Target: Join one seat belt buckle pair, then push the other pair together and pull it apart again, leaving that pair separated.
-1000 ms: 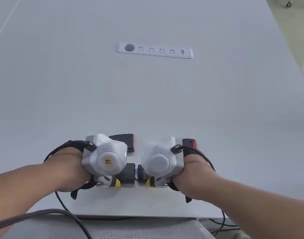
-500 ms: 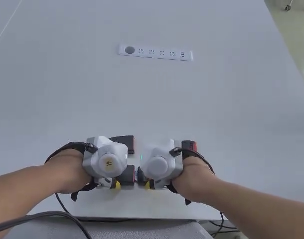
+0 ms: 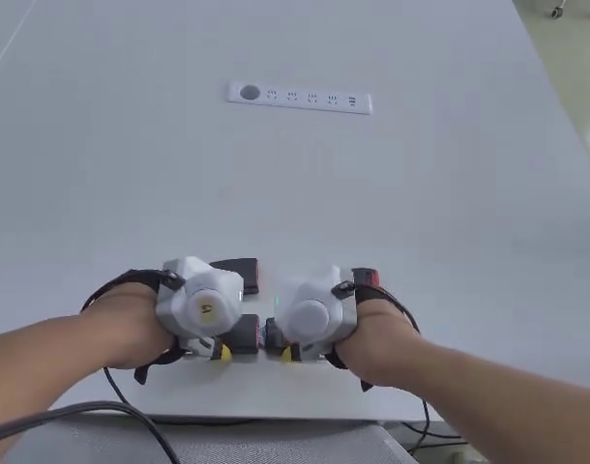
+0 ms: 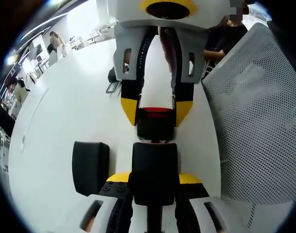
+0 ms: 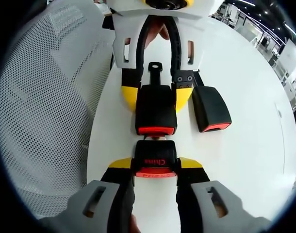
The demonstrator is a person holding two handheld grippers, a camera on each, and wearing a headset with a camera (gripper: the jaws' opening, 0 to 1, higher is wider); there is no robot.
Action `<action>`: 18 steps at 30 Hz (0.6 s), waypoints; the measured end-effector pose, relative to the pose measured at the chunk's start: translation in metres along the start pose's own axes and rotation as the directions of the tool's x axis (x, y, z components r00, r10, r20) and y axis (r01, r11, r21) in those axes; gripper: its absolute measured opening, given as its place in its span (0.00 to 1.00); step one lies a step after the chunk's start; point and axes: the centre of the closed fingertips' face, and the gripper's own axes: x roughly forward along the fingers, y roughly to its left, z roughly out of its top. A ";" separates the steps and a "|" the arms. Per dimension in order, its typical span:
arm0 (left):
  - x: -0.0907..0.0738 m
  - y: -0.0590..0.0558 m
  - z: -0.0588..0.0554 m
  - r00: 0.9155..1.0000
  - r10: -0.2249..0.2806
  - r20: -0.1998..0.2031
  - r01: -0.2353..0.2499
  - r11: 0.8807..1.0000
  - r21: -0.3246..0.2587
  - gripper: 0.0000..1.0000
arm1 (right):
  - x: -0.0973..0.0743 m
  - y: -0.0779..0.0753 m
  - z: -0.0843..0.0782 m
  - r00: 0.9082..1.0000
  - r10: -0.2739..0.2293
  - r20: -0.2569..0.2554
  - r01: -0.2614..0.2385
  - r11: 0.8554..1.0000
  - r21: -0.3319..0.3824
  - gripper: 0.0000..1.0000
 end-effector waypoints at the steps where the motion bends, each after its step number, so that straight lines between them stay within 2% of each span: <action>1: 0.000 0.000 0.000 1.000 0.001 0.002 -0.001 1.000 0.001 0.33 | 0.000 0.000 0.000 1.000 0.002 0.002 -0.002 1.000 0.003 0.31; 18: -0.001 0.000 0.000 1.000 0.009 0.025 -0.008 1.000 -0.018 0.33 | 0.001 0.000 0.001 1.000 -0.007 0.024 0.007 1.000 0.016 0.31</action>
